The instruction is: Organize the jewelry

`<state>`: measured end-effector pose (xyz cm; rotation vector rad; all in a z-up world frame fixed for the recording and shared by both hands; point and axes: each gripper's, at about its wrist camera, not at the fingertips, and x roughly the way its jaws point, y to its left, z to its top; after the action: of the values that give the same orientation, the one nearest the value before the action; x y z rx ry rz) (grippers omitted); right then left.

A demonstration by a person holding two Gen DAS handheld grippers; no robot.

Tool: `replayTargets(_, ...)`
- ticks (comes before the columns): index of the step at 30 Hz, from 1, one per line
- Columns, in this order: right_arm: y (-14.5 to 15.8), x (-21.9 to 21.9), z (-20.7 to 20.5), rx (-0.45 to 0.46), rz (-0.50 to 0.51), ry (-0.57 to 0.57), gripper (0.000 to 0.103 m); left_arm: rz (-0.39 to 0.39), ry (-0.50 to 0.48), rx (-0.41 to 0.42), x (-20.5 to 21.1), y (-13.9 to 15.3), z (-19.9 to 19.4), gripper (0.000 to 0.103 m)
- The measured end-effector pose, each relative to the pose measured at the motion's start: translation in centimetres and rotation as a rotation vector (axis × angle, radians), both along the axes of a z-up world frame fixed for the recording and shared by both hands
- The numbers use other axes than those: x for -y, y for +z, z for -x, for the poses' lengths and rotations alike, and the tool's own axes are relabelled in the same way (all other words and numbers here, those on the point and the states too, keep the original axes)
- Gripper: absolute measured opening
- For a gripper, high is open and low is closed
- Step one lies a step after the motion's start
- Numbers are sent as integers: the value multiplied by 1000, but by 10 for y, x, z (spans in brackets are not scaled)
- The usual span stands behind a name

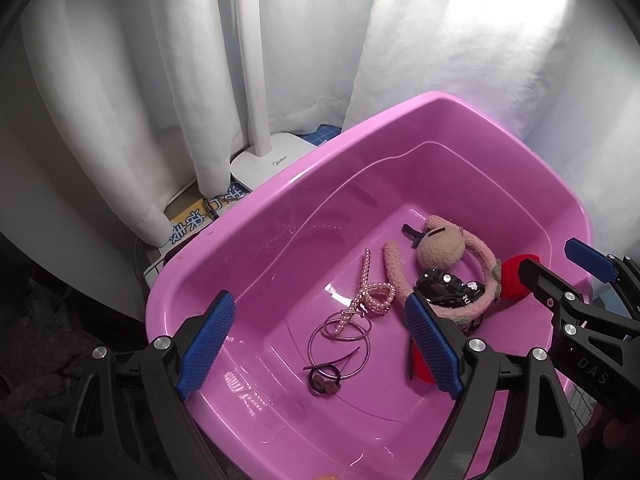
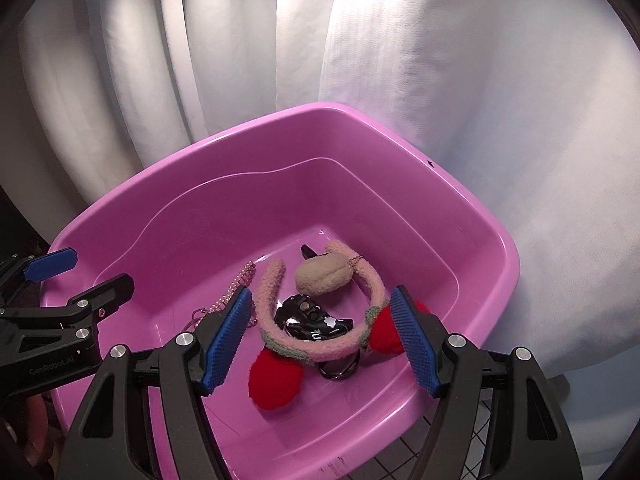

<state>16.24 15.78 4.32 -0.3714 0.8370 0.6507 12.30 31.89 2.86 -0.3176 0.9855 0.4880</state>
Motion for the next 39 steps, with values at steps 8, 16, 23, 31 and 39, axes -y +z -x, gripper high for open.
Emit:
replayTargets(8,3,3,9,4,-11,7,69,-7,0,1,2,1,4,85)
replayTargets(16,3,4,15,9,-16,12,69,-7,4,13,3,3,9,85)
replayTargets(23,5,4,17,13,-21,12,69,-10,9,15,3,5,11,85)
replayTargets(31,6,4,18,11,-22,9,69,-8,10,27,4,7,13,85)
replayTargets(39,6,4,18,13,-23,6,69,6,25,18,4,7,15,85)
